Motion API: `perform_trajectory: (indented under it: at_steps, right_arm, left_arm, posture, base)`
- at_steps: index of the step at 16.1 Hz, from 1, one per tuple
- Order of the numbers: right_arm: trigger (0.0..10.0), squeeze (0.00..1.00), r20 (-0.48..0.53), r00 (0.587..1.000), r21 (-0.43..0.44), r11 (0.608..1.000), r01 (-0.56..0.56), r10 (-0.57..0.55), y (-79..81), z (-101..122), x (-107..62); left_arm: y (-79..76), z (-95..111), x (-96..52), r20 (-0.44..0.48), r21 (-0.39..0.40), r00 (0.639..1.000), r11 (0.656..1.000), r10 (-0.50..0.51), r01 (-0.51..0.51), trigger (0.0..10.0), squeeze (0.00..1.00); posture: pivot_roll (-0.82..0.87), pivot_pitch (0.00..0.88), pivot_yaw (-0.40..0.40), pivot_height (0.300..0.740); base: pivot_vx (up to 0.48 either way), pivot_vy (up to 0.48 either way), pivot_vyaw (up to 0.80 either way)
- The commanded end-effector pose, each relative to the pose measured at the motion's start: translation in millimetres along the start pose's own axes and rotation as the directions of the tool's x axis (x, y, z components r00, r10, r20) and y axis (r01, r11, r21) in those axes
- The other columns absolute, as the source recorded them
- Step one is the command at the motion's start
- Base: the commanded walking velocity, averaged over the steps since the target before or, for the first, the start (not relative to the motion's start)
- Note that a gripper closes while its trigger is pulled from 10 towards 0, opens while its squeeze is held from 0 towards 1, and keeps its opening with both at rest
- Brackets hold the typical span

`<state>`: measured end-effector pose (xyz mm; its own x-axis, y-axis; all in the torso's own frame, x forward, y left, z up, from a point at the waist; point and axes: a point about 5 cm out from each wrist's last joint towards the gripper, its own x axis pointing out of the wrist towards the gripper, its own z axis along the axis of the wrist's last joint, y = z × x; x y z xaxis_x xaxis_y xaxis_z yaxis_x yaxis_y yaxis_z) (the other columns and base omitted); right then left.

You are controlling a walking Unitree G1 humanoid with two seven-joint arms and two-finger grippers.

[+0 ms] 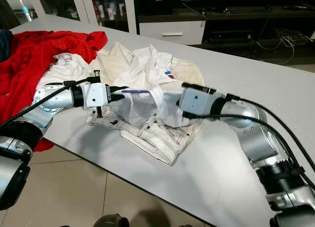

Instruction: Hang hanger

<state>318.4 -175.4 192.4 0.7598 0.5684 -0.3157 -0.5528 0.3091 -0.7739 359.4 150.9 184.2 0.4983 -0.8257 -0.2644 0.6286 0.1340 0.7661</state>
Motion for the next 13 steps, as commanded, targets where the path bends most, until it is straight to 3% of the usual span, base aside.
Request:
perform_trajectory:
  at_steps: [1,3,5,8,13]
  right_arm:
    - [10.0,0.0,-0.013,0.998,0.0,0.998,0.068,-0.068,-10.7,1,-1.5]
    - [10.0,0.0,0.012,0.991,-0.001,0.991,0.133,-0.133,-15.1,4,-4.1]
    - [10.0,0.0,0.009,0.995,-0.028,0.994,0.104,-0.104,-9.0,3,-3.3]
    - [10.0,0.0,-0.007,0.991,-0.044,0.99,0.134,-0.134,-13.1,2,-3.6]
    - [10.0,0.0,-0.021,0.934,0.01,0.934,0.357,-0.357,-37.2,1,-8.2]
  left_arm:
    - [4.8,-2,-1.1,-0.018,-0.025,0.999,0.998,0.049,-0.05,10.0,0.0]
    - [1.7,-2,2.4,0.003,-0.078,0.997,0.994,0.076,-0.075,10.0,0.0]
    - [-4.2,2,7.4,0.032,-0.056,0.998,0.997,0.059,-0.058,10.0,0.0]
    - [-2.3,2,9.3,0.022,-0.059,0.997,0.995,0.076,-0.075,10.0,0.0]
    - [-2.5,-5,11.0,-0.008,-0.201,0.979,0.958,0.206,-0.203,10.0,0.0]
  posture:
    - [0.14,0.0,0.039,0.74]
    - [0.13,0.0,0.041,0.74]
    - [0.13,0.0,0.043,0.74]
    - [0.13,0.0,0.043,0.74]
    - [0.13,0.0,0.044,0.74]
  base:
    - [0.0,0.0,0.0]
    - [0.0,0.0,0.0]
    - [0.0,0.0,0.0]
    - [0.0,0.0,0.0]
    - [0.0,0.0,0.0]
